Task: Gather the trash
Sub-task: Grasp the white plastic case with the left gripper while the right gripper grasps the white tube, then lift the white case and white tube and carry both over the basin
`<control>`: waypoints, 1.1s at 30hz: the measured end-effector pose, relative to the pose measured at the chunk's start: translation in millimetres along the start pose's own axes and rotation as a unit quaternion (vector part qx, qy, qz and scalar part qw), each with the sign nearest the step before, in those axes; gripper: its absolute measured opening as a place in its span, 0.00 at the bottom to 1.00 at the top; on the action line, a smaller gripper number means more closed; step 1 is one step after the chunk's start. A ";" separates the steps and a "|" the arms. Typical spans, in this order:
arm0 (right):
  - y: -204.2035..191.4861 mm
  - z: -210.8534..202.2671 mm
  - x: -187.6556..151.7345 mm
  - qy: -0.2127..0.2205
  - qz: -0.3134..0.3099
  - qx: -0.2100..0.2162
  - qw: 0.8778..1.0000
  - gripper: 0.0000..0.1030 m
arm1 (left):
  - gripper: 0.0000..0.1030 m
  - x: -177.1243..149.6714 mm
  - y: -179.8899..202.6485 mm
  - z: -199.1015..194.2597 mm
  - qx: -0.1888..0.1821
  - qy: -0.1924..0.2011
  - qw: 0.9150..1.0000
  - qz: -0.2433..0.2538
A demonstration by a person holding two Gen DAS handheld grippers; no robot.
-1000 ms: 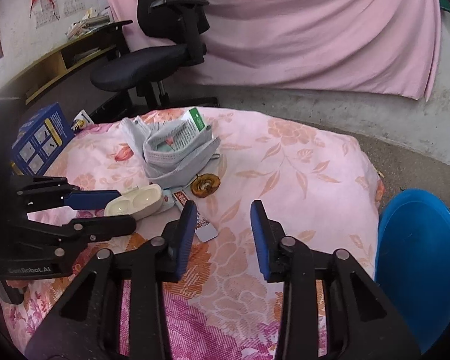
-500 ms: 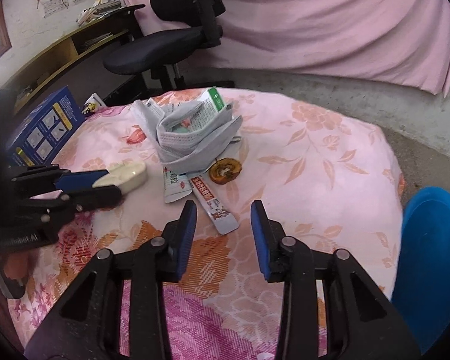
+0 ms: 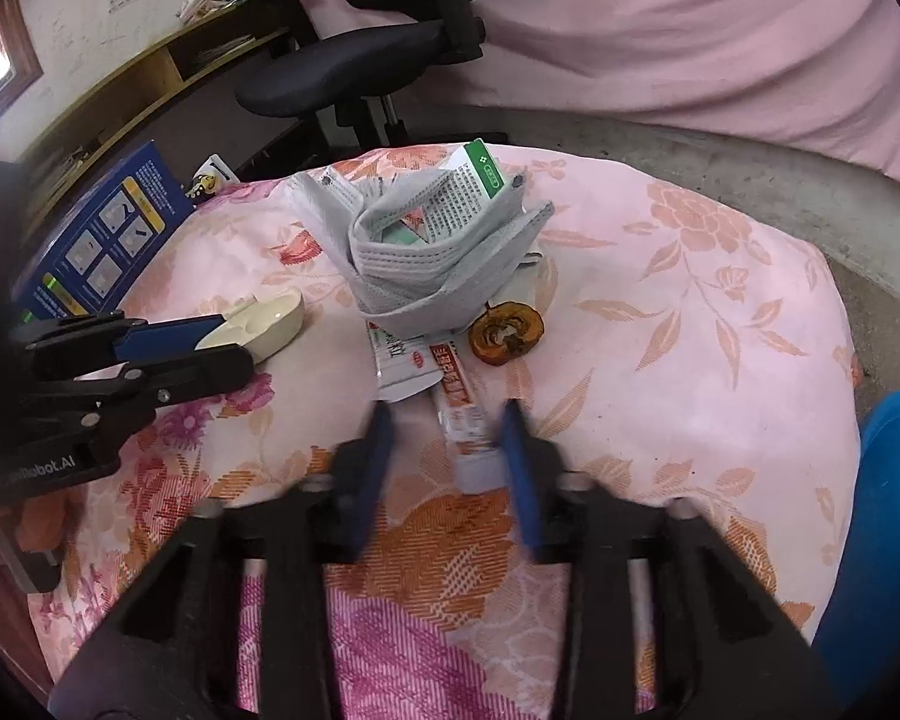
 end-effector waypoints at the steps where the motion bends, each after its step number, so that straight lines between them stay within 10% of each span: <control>1: 1.0 -0.6 -0.9 0.000 0.001 -0.001 1.000 0.37 | 0.25 -1.7 2.0 0.2 0.001 0.001 1.000 0.000; 11: -10.1 -22.8 -25.5 0.020 -0.012 -0.058 0.998 0.37 | 0.25 -11.9 21.2 -12.0 0.000 0.031 0.999 0.012; 17: -5.8 -70.3 -37.2 0.130 0.005 -0.080 0.988 0.37 | 0.25 -18.9 38.6 -38.9 -0.005 0.098 0.995 0.018; 26: -2.8 -147.6 -66.8 0.330 0.022 -0.109 0.938 0.37 | 0.24 -19.8 89.8 -88.0 -0.003 0.238 0.970 0.047; 33: 17.3 -167.9 -80.4 0.368 0.049 -0.138 0.918 0.37 | 0.23 -8.6 139.2 -94.8 -0.004 0.262 0.960 0.093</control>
Point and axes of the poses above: each gripper's, at about its wrist camera, not at the fingertips, and z roughly the way its jaws point, y to its right, x to its top, the point moved 5 cm from there along z, roughly the way its jaws point, and after that the axes turned 11 degrees about -y, right-handed, at the moved point
